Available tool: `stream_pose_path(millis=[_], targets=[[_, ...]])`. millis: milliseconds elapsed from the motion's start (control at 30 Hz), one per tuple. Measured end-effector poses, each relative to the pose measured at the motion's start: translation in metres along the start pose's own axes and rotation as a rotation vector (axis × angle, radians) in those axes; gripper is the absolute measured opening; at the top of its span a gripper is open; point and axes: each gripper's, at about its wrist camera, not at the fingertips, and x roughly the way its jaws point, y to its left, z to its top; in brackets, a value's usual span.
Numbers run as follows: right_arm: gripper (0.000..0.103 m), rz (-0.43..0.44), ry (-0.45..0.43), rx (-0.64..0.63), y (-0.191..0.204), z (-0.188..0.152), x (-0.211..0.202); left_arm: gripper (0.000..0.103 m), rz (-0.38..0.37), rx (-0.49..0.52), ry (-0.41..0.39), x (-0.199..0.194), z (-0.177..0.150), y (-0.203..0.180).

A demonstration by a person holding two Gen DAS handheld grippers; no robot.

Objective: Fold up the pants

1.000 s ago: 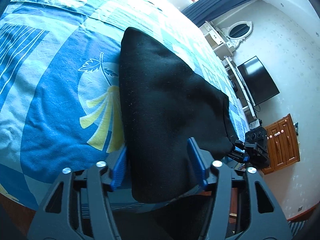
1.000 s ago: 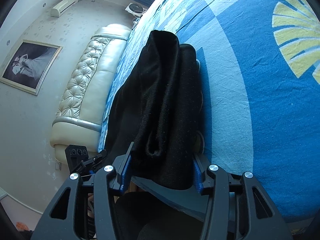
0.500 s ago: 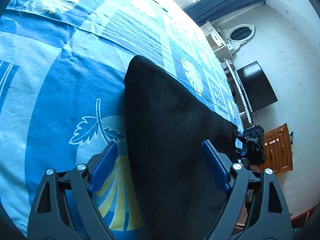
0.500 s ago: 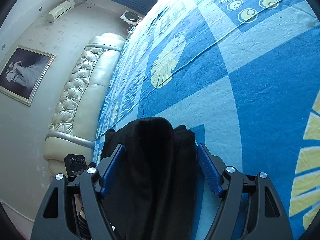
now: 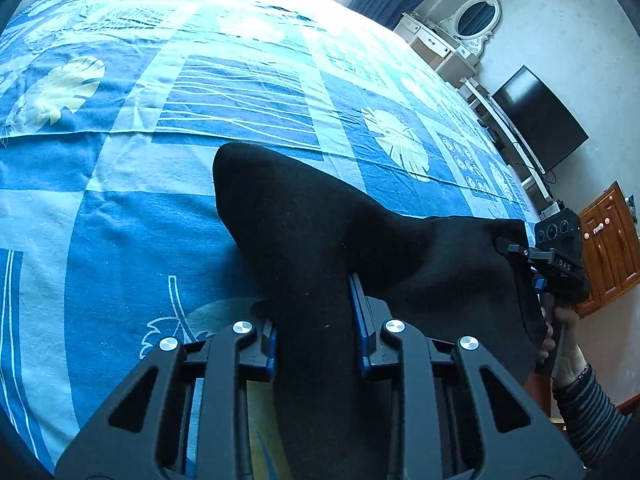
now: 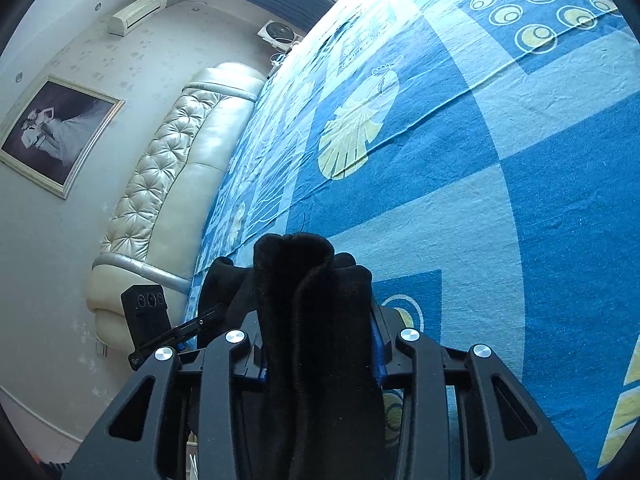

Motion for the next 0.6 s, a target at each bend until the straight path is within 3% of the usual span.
stream_pose_path(millis=[267, 600], targets=[[0.034, 0.011, -0.032, -0.017, 0.003, 0.043, 0.018, 0.025, 0.057, 0.003, -0.042, 0.006, 0.04, 0.006], [0.034, 0.008, -0.059, -0.039, 0.01, 0.117, 0.067, 0.025, 0.103, -0.036, -0.081, 0.036, 0.116, 0.044]])
